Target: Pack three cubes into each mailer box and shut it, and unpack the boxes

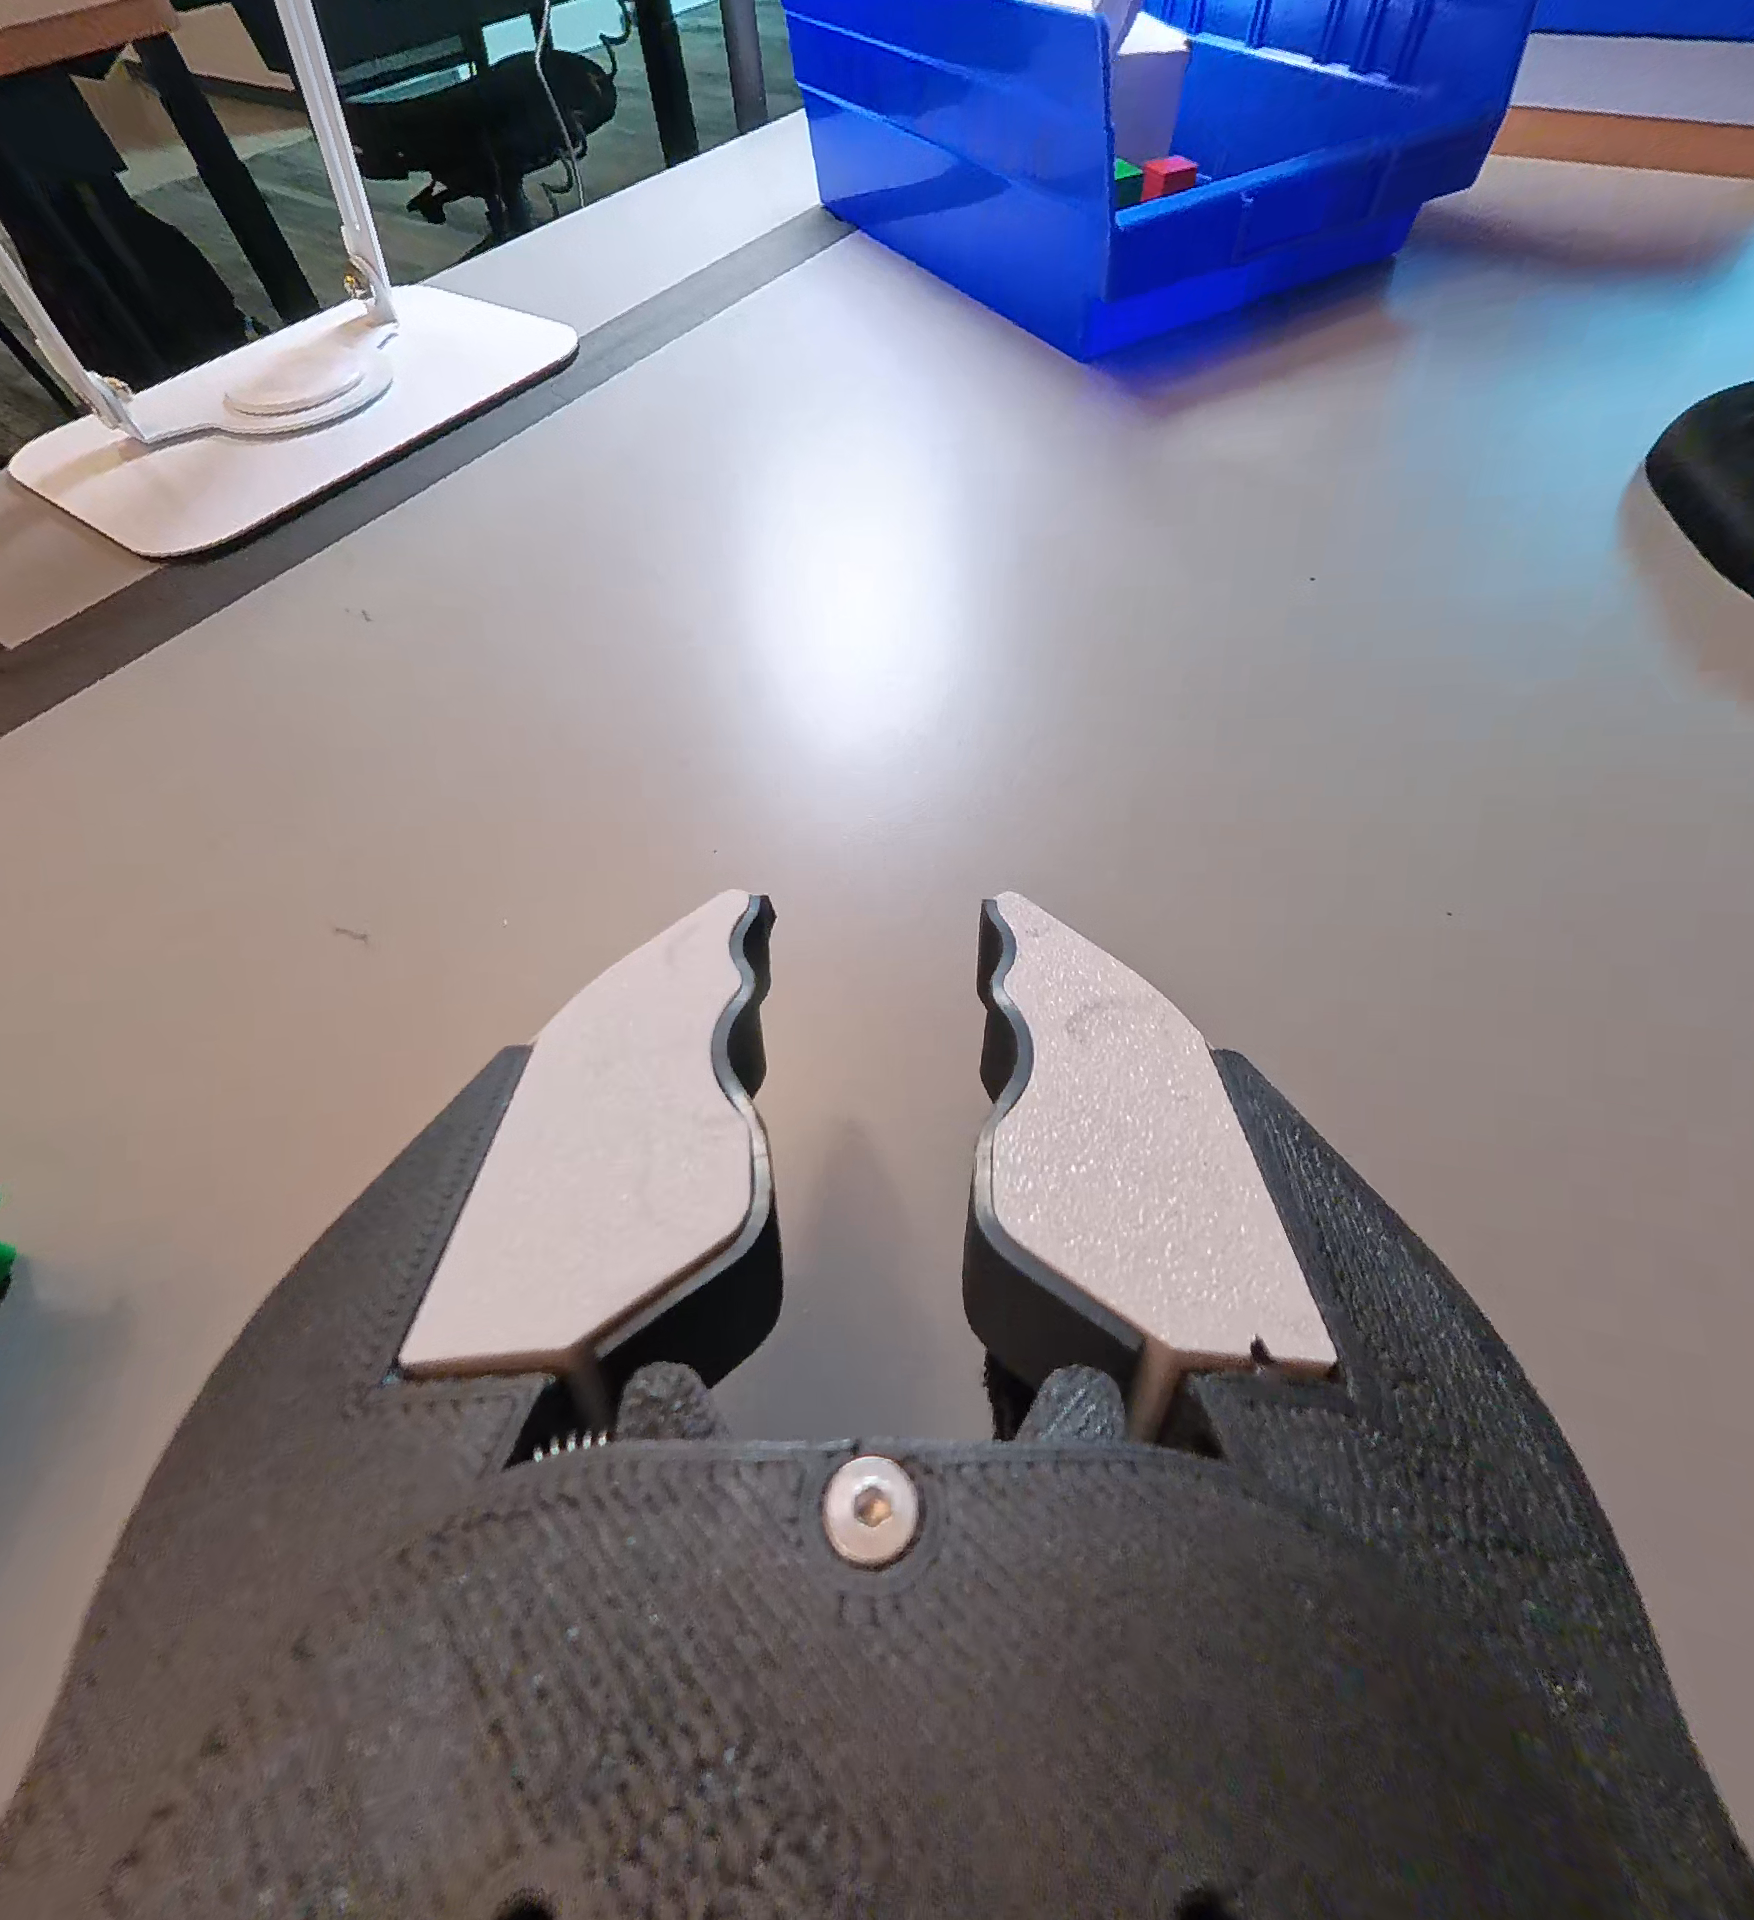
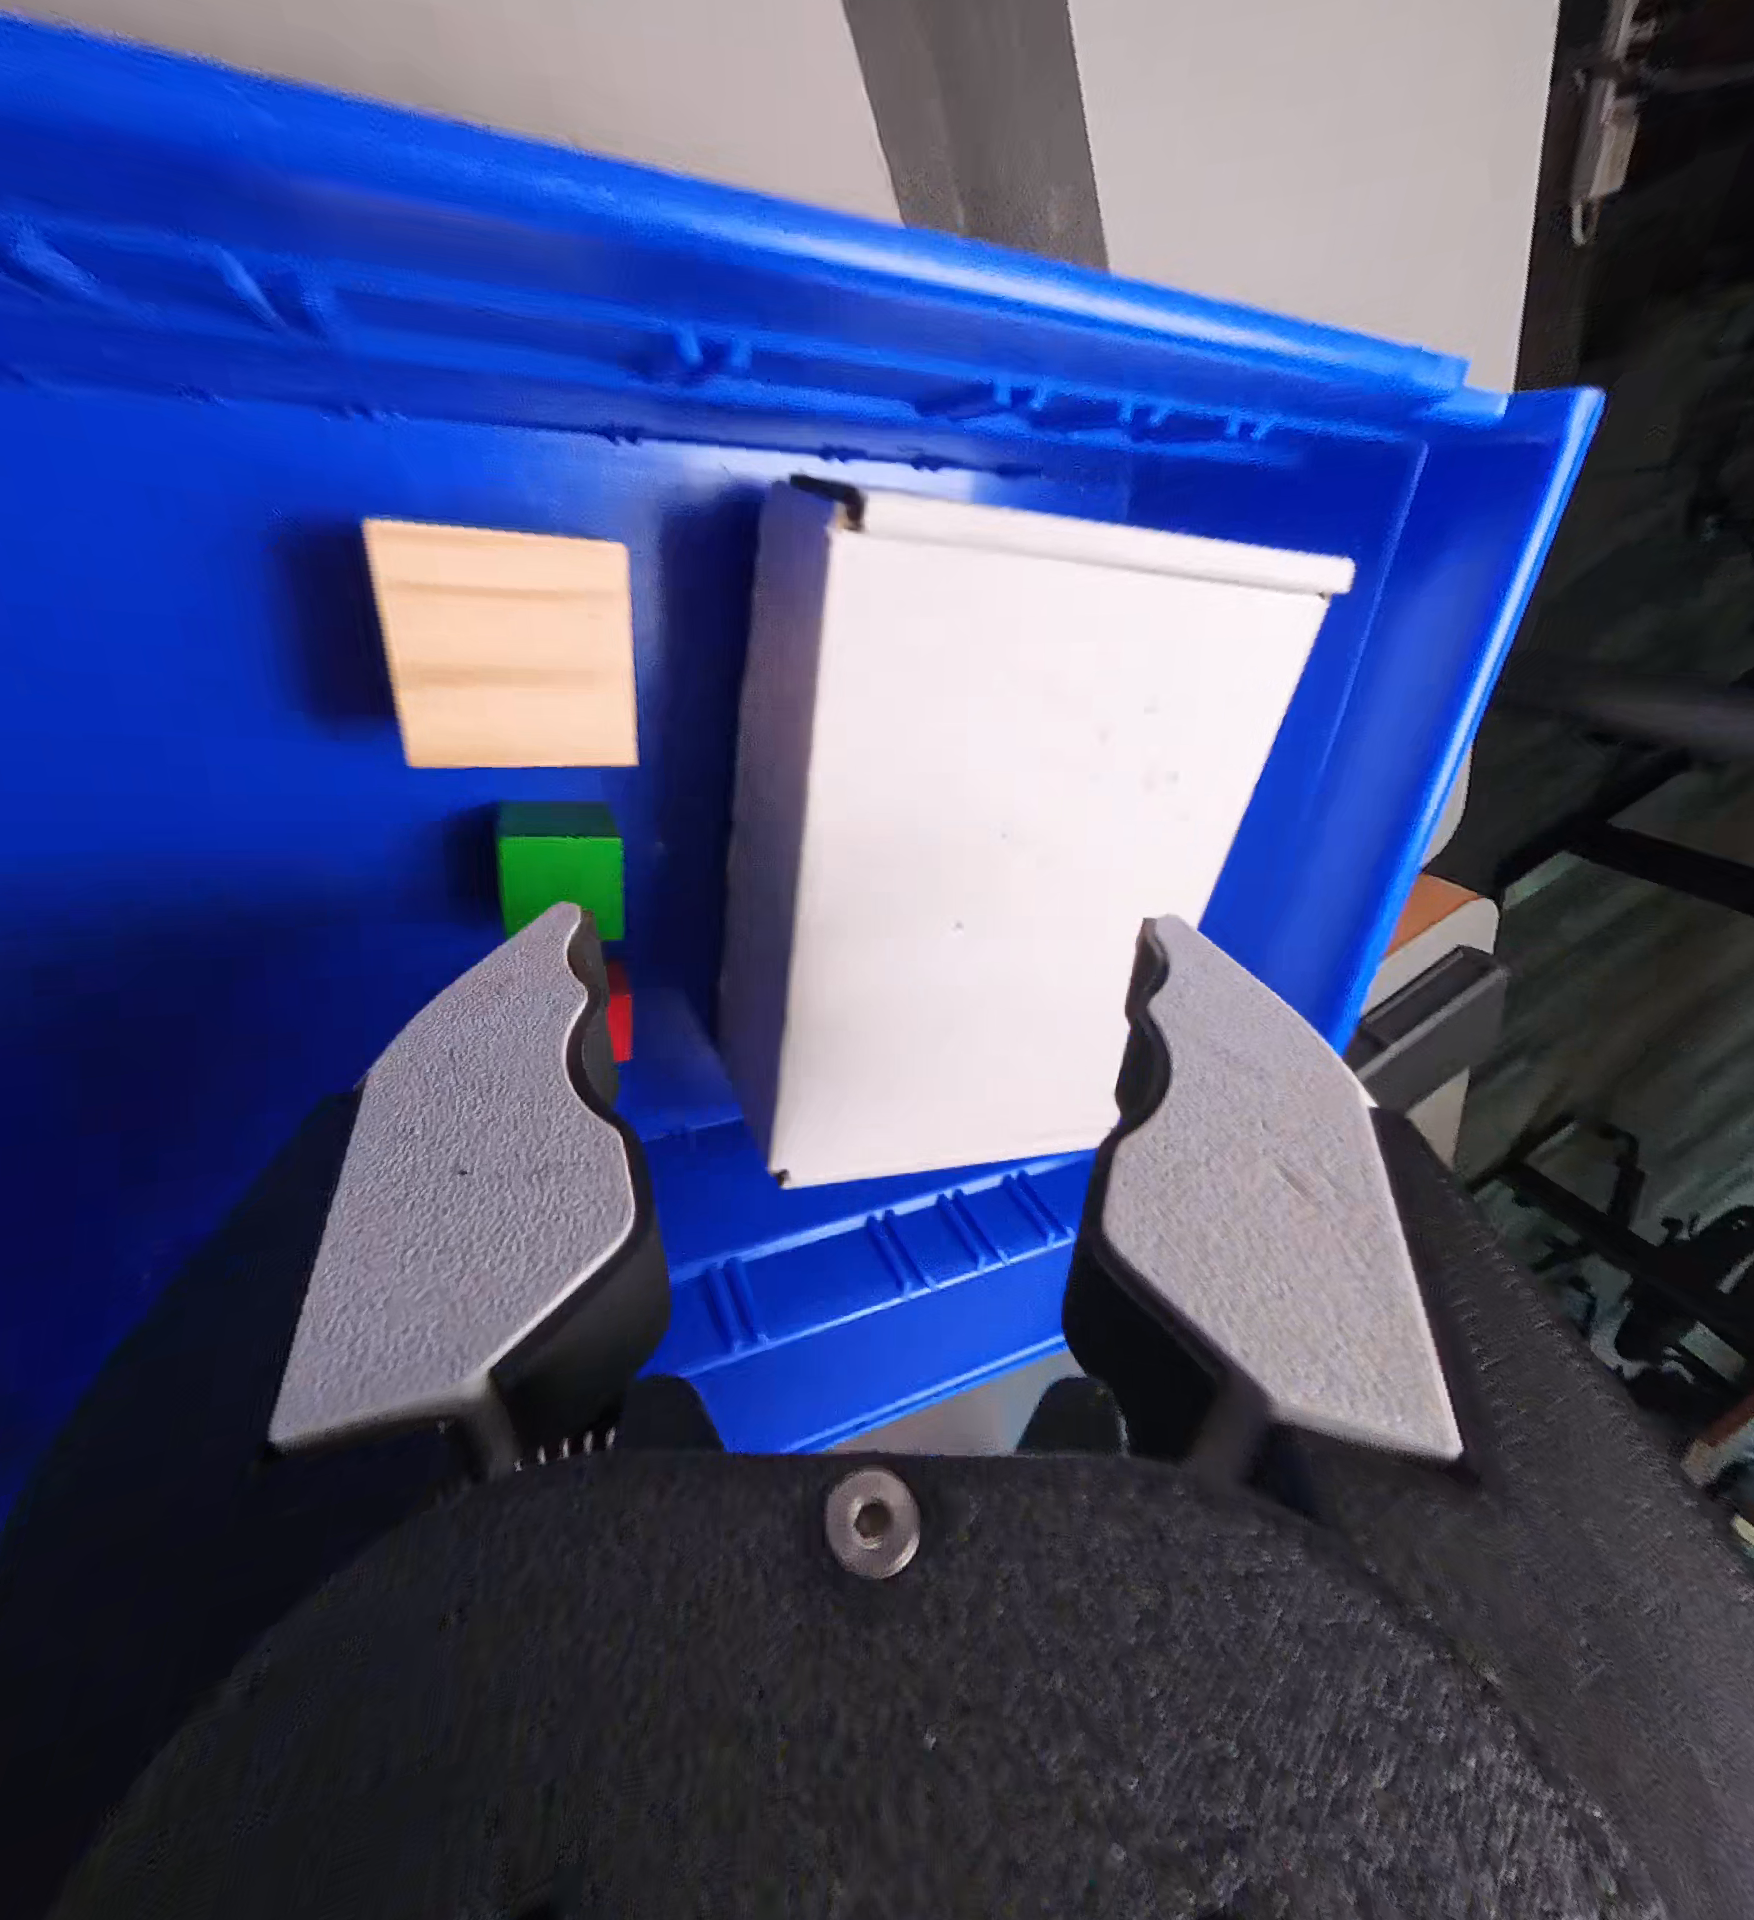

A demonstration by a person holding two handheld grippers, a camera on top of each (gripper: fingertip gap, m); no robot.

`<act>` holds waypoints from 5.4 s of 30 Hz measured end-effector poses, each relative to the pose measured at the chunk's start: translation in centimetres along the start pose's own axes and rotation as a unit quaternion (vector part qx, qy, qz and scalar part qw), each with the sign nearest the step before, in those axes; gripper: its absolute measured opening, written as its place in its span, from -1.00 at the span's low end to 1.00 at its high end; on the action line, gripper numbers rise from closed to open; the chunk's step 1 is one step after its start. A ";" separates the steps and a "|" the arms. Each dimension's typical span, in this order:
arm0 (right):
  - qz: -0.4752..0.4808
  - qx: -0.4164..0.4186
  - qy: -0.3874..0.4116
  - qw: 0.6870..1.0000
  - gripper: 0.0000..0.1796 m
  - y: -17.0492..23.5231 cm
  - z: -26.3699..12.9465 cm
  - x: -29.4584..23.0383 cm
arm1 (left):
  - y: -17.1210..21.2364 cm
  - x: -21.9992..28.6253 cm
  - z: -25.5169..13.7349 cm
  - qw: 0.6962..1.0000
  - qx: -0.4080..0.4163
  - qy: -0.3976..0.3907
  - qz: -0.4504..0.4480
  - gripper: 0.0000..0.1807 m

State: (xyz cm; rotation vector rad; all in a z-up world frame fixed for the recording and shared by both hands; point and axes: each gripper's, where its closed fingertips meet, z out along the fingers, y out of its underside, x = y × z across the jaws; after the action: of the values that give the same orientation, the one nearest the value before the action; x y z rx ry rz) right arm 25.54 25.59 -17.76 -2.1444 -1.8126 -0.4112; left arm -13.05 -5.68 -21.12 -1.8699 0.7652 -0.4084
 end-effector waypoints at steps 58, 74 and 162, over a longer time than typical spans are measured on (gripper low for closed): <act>0.380 0.530 0.112 0.749 -0.19 -8.0 -12.9 -19.1 | -5.2 -20.8 -11.6 0.964 -0.039 -0.262 -0.003 -0.40; 0.225 0.551 0.108 0.796 -0.15 -11.2 -12.3 -23.0 | 5.2 -37.5 -10.6 0.905 -0.406 -0.127 -0.012 0.08; 0.097 0.514 0.023 0.852 -0.25 -16.3 -10.6 -30.4 | -1.9 -0.6 3.6 0.864 -0.397 0.159 0.264 0.42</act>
State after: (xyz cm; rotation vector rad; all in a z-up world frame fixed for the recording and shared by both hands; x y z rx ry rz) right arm 4.29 -3.52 -19.63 -1.4660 -1.2724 0.4759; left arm -10.71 -2.30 -20.90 -2.2260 1.8293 -0.0233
